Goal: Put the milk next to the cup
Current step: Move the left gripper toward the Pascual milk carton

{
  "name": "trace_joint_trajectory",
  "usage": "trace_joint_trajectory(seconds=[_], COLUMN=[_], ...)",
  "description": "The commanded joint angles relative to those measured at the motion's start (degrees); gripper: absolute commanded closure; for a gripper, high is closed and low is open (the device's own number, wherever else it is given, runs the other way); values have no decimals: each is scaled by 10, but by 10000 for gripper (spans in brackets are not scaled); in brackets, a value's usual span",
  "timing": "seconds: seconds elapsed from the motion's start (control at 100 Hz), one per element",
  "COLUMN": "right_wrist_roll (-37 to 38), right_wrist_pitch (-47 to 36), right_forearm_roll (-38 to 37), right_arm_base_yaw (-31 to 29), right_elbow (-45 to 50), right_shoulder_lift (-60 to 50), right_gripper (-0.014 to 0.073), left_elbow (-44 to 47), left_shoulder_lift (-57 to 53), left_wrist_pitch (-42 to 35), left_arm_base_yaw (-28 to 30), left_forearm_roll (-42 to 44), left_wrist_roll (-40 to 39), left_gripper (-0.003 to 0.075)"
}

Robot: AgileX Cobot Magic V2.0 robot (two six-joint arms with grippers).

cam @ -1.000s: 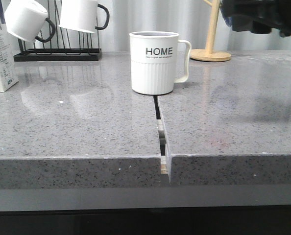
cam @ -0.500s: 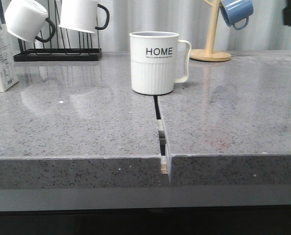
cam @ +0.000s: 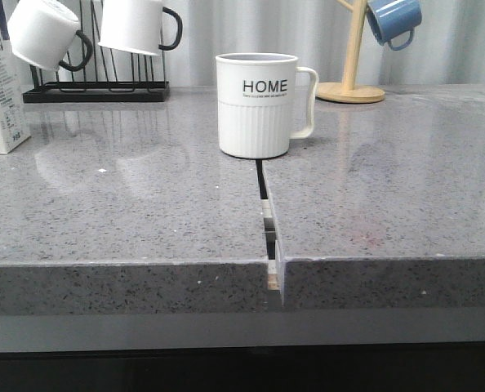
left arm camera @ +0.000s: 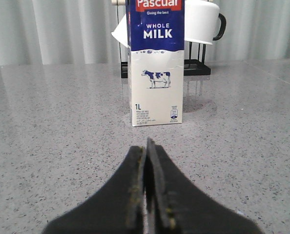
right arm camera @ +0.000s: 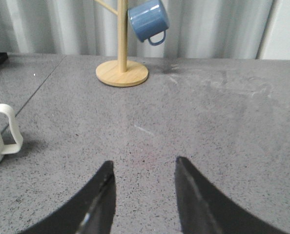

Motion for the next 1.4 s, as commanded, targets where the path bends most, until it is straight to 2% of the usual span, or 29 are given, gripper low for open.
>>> trace_joint_trajectory(seconds=[0.0,0.28,0.35,0.64,1.39], right_wrist_roll=[16,18,18,18,18], right_wrist_pitch=[-17,50,55,56,55], right_forearm_roll=[-12,-8,-8,-7,-7], right_arm_base_yaw=[-5,-5,-5,-5,-5], right_elbow=[4,22,22,22,22], right_shoulder_lift=[-49,-119,-120,-120,-120], right_gripper=[284,287,317,722,715], left_elbow=[29,29,29,29,29], left_shoulder_lift=[-18,-18,-18,-18,-18], left_wrist_pitch=[-44,-44,-44,-44,-44], left_arm_base_yaw=[-2,-2,-2,-2,-2], left_forearm_roll=[0,0,0,0,0], left_wrist_roll=[-5,-5,-5,-5,-5], left_gripper=[741,741,741,741,741])
